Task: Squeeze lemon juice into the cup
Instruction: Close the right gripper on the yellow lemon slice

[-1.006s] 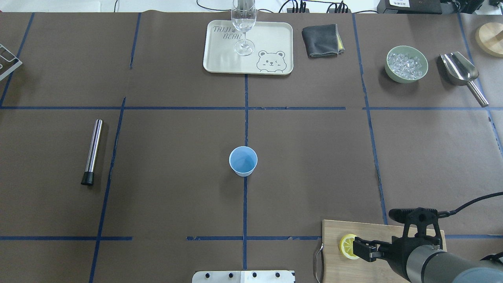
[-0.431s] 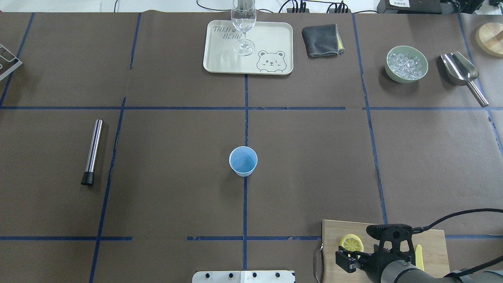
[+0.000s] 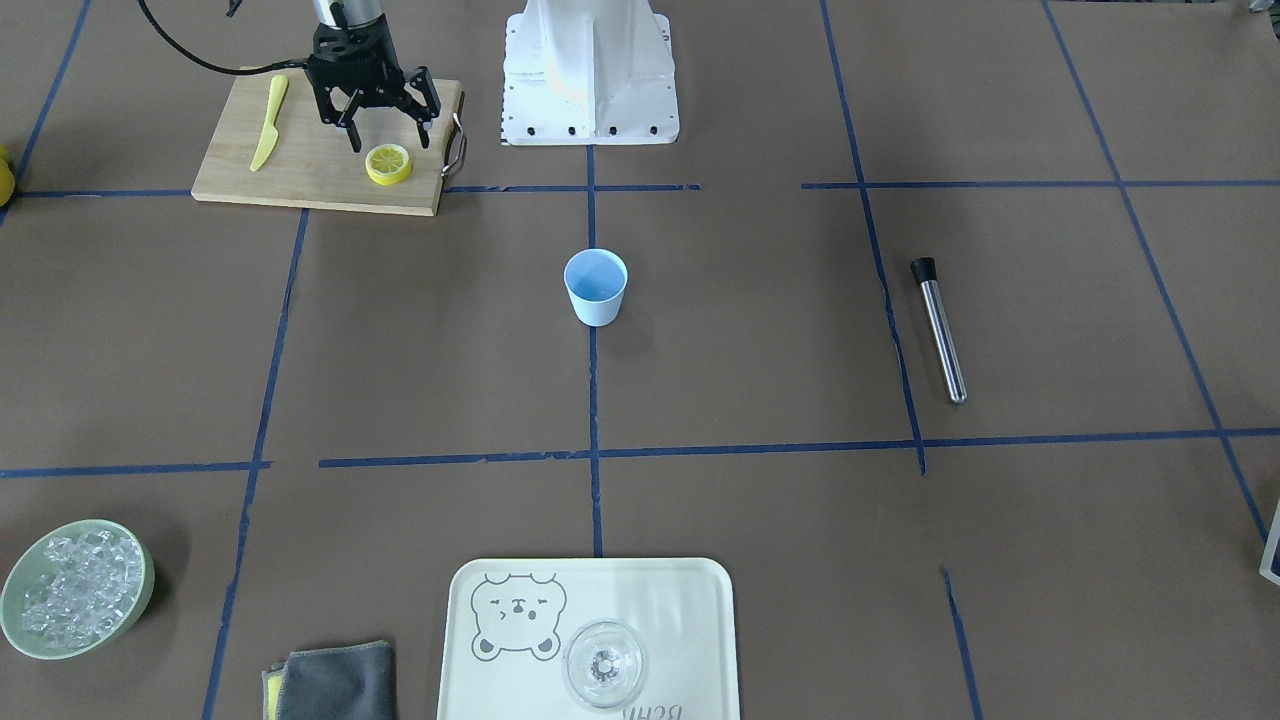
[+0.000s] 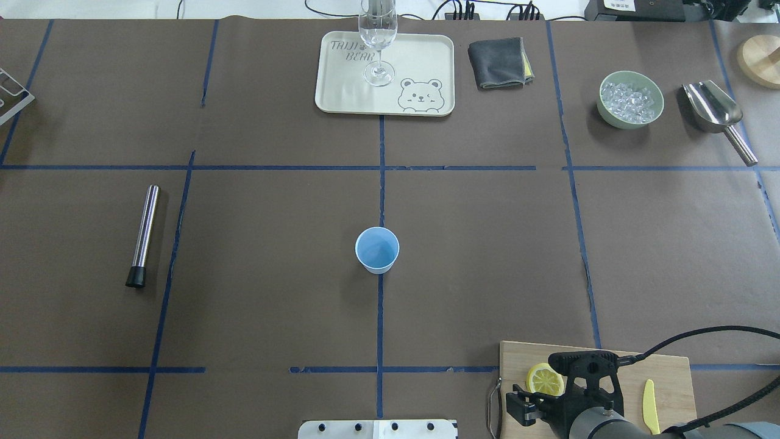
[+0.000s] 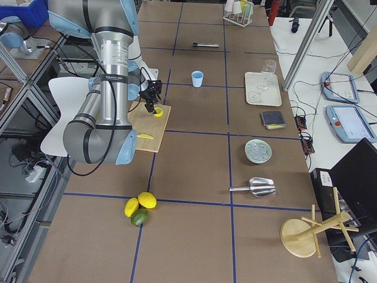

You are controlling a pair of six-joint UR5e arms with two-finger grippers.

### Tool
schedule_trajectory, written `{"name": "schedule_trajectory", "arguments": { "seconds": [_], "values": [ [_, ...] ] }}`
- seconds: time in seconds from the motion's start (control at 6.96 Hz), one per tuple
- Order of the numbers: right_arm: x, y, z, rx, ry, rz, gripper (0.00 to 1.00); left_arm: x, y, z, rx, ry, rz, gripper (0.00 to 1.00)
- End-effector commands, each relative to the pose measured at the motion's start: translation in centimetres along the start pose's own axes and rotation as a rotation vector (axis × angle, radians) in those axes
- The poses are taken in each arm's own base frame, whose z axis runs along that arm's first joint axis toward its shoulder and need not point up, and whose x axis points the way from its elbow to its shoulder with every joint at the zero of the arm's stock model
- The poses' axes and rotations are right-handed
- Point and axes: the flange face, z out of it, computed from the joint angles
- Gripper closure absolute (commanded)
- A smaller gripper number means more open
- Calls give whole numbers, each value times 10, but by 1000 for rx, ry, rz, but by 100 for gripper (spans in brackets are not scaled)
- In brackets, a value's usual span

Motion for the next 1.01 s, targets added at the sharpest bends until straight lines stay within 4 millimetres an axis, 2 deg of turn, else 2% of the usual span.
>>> {"name": "schedule_trajectory", "arguments": {
  "seconds": [0.0, 0.29, 0.43, 0.57, 0.86],
  "values": [
    [2, -1, 11, 5, 19, -8, 3, 0, 0, -1, 1, -1, -1, 0],
    [4, -4, 12, 7, 23, -22, 3, 2, -1, -2, 4, -1, 4, 0],
    [4, -3, 12, 7, 25, -23, 7, 2, -1, -2, 4, -1, 4, 0],
    [6, -3, 13, 6, 29, -24, 16, 2, -2, -2, 5, 1, 5, 0],
    [9, -3, 15, 4, 37, -28, 20, 2, -3, -2, 6, 0, 6, 0]
  ]
}}
